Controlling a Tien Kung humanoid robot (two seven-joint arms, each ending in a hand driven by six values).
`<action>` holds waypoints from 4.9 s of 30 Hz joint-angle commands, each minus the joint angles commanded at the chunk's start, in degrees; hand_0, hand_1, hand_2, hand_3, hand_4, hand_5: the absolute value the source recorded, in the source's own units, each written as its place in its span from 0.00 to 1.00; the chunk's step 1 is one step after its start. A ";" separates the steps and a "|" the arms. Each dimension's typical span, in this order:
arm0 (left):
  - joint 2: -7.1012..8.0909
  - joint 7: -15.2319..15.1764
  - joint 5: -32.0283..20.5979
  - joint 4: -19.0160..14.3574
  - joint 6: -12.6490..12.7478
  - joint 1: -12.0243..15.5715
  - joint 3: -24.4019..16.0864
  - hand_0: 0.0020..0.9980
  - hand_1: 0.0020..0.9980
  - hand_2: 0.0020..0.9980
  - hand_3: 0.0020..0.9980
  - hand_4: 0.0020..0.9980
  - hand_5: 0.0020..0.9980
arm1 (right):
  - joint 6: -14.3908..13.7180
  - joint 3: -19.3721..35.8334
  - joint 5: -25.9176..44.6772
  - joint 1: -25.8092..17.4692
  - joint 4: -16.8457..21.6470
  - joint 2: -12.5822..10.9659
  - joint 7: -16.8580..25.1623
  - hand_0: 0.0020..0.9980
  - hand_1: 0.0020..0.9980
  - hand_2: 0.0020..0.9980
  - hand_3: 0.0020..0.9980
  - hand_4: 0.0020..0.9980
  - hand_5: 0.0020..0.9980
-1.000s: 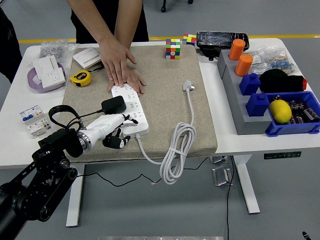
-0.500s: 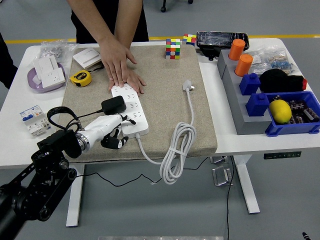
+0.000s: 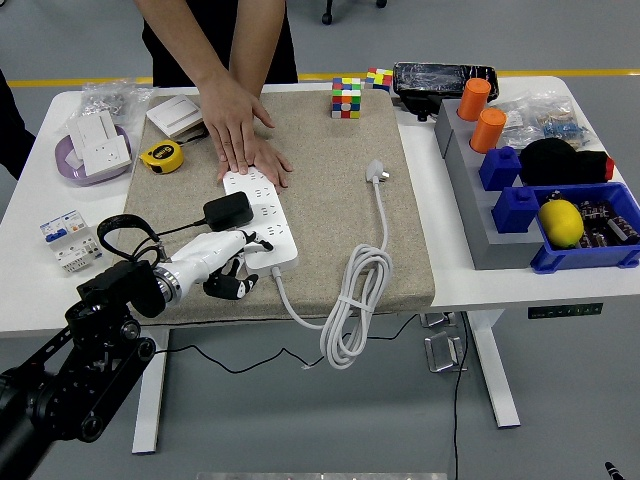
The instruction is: Pick up the plug,place it near the board,insert it into the board,press the button
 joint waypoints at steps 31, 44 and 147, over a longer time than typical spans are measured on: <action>-0.08 0.32 0.00 -8.83 2.52 -2.72 -5.61 0.22 0.08 0.19 0.68 0.56 0.00 | -0.07 -0.33 0.14 -0.01 0.06 0.00 -0.10 0.82 0.75 0.75 0.77 1.00 1.00; -1.55 5.84 -29.38 2.77 -3.75 -6.89 -11.95 0.85 0.90 0.89 0.89 0.98 0.24 | -0.14 -0.77 0.20 -0.01 0.10 0.01 -0.21 0.82 0.75 0.75 0.77 1.00 1.00; -1.95 -1.95 0.00 0.18 0.76 0.78 -3.73 0.19 0.00 0.14 0.79 0.57 0.00 | -0.50 0.21 -0.18 0.04 0.27 -0.33 -0.64 0.81 0.75 0.75 0.77 1.00 1.00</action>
